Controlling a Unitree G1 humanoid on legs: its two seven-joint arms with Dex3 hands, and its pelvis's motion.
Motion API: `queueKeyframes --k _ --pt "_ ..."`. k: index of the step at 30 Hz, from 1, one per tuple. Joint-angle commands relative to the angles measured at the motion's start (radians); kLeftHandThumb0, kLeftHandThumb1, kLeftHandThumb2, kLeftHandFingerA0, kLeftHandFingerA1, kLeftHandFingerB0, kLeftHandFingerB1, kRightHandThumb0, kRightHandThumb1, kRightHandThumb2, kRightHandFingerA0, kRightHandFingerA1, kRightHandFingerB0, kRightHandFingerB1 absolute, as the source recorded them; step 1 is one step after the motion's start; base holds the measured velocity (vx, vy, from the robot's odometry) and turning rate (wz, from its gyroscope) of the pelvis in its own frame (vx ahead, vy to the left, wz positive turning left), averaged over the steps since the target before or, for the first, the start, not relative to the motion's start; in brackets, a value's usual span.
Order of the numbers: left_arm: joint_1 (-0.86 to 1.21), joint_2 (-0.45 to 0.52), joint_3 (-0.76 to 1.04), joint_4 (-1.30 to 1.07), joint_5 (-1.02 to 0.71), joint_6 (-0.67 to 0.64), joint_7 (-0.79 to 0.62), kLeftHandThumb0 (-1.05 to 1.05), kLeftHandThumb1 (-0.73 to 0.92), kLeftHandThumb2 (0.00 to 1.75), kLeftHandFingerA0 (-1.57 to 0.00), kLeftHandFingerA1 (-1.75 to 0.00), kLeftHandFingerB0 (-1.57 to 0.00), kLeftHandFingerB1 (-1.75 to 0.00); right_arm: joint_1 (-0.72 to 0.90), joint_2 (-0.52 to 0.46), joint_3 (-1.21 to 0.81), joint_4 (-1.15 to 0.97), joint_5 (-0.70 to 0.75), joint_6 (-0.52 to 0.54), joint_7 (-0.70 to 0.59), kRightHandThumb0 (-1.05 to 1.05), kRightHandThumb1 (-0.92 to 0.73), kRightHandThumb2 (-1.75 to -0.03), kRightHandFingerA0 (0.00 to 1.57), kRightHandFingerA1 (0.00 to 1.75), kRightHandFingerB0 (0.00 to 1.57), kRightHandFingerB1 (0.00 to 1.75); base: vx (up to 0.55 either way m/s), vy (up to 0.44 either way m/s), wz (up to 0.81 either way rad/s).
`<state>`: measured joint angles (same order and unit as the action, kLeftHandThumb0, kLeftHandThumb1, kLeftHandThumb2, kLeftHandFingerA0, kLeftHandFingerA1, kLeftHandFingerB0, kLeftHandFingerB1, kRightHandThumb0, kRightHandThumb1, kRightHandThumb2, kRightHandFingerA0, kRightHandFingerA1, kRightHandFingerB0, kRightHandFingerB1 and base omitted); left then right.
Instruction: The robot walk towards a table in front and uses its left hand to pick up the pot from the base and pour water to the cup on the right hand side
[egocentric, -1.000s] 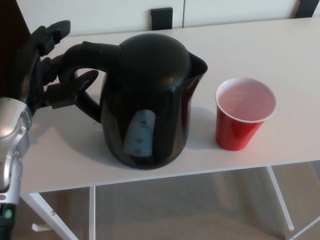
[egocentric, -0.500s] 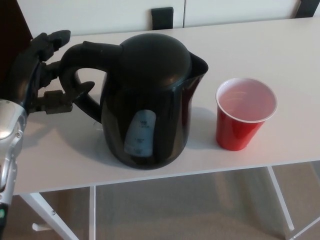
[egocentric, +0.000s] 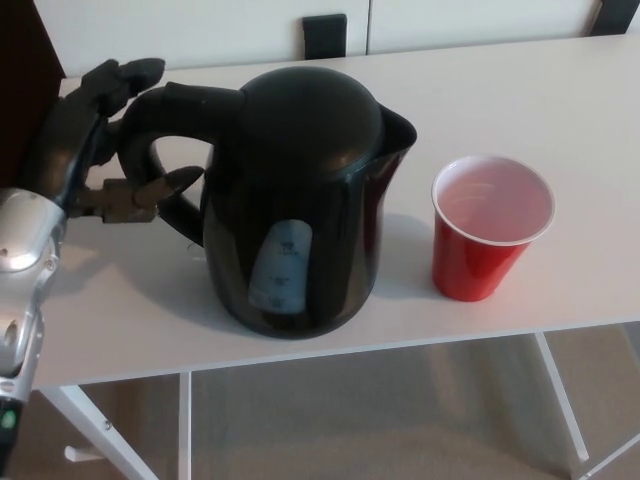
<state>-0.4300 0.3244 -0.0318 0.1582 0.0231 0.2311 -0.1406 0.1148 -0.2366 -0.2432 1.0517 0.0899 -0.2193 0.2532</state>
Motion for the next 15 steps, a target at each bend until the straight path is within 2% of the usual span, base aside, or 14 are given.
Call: queueKeyframes --k 1,3,4,14,15 --pt "-0.027 0.006 -0.009 0.006 0.039 -0.032 -0.002 -0.45 0.43 0.66 -0.33 -0.42 -0.23 -0.37 0.006 -0.012 0.000 -0.023 0.008 0.017 0.000 -0.27 -0.54 -0.55 0.64 0.53 0.49 0.45 0.00 0.000 0.00" --pt "-0.046 0.002 -0.018 0.011 0.050 -0.033 0.000 -0.53 0.43 0.69 -0.33 -0.43 -0.22 -0.38 -0.003 -0.011 -0.003 -0.018 0.011 0.026 -0.002 -0.27 -0.55 -0.55 0.65 0.52 0.51 0.45 0.00 0.000 0.00" --pt "-0.057 -0.001 -0.023 0.018 0.059 -0.034 0.007 -0.46 0.51 0.56 -0.40 -0.36 -0.28 -0.30 -0.005 -0.013 0.001 -0.015 0.003 0.018 -0.010 -0.27 -0.55 -0.55 0.68 0.53 0.54 0.45 0.00 0.000 0.00" --pt "-0.105 -0.023 -0.026 0.071 0.080 -0.038 0.025 -0.44 0.51 0.56 -0.41 -0.37 -0.29 -0.31 0.004 -0.009 0.011 -0.054 -0.006 0.026 -0.021 -0.25 -0.53 -0.55 0.65 0.52 0.52 0.46 0.00 0.000 0.00" --pt "-0.116 -0.027 -0.029 0.090 0.086 -0.043 0.032 -0.41 0.53 0.57 -0.43 -0.38 -0.30 -0.31 0.006 -0.006 0.008 -0.061 0.000 0.038 -0.024 -0.26 -0.52 -0.55 0.69 0.53 0.54 0.46 0.00 0.000 0.00"
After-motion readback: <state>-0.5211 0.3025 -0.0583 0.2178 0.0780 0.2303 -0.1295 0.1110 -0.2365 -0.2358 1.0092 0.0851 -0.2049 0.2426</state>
